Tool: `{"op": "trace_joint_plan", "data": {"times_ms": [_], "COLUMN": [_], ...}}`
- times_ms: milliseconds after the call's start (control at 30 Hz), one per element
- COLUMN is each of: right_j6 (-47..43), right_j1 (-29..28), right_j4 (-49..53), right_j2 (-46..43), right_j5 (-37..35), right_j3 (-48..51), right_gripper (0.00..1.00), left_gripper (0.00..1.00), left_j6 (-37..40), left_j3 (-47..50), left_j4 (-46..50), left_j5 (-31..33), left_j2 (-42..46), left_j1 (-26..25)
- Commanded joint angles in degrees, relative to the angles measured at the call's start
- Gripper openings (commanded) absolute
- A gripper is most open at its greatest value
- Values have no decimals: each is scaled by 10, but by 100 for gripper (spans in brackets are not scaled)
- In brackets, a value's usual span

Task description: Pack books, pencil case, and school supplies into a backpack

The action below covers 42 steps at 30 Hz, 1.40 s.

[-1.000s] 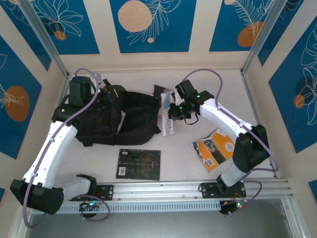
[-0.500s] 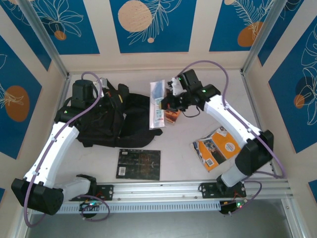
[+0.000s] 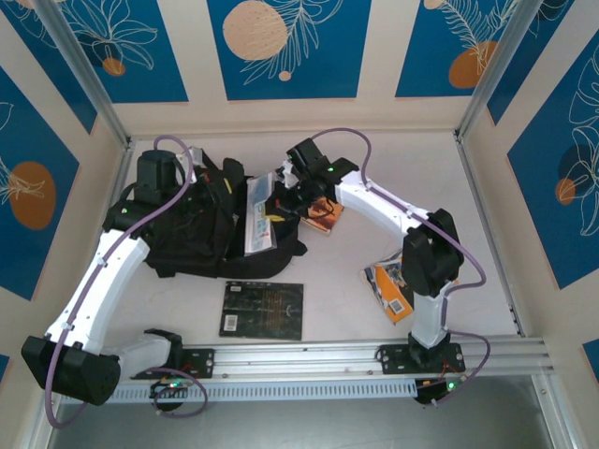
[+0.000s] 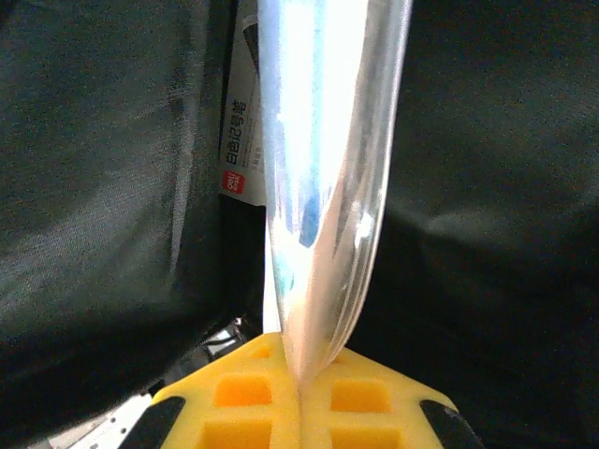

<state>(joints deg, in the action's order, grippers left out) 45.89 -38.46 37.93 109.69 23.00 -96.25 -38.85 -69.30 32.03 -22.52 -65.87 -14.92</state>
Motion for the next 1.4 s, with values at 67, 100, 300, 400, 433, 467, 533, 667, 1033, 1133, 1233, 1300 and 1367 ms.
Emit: {"op": "trace_joint_plan", "data": {"times_ms": [67, 100, 300, 400, 433, 467, 533, 667, 1033, 1133, 1233, 1300, 1367], "right_j6": [-7, -12, -46, -35, -27, -17, 2, 17, -101, -112, -122, -124, -119], "right_j1": [-11, -11, -16, -16, -16, -15, -13, -15, -38, -29, -20, -12, 3], "right_j4": [19, 20, 63, 72, 73, 73, 75, 82, 151, 111, 114, 119, 120], "right_j2": [36, 41, 100, 140, 155, 171, 202, 260, 194, 114, 64, 38, 14], "right_j5": [80, 87, 120, 115, 114, 113, 106, 79, -154, -228, -309, -361, -403], "right_j3": [-15, -17, -89, -142, -162, -183, -224, -296, -291, -193, -143, -115, -84], "right_gripper": [4, 5, 15, 16, 16, 17, 18, 18, 76, 84, 89, 89, 89], "left_gripper": [0, 0, 0, 0, 0, 0, 0, 0, 0, 0, 0, 0, 0], "left_j6": [-3, -2, 8, 15, 15, 17, 15, 10, 10, -1, -17, -23, -25], "left_j3": [-46, -49, -62, -59, -59, -58, -58, -58, -59, -50, -37, -33, -31], "left_j4": [-28, -28, -22, -17, -16, -16, -16, -20, 12, 23, 30, 36, 45], "left_j5": [-24, -24, -32, -29, -29, -30, -35, -43, 29, 93, 159, 192, 225], "left_j2": [-9, -11, -29, -30, -31, -31, -33, -36, -26, -10, 11, 21, 29], "left_j1": [-5, -5, -5, -7, -7, -7, -7, -8, -7, -7, -7, -6, -6]}}
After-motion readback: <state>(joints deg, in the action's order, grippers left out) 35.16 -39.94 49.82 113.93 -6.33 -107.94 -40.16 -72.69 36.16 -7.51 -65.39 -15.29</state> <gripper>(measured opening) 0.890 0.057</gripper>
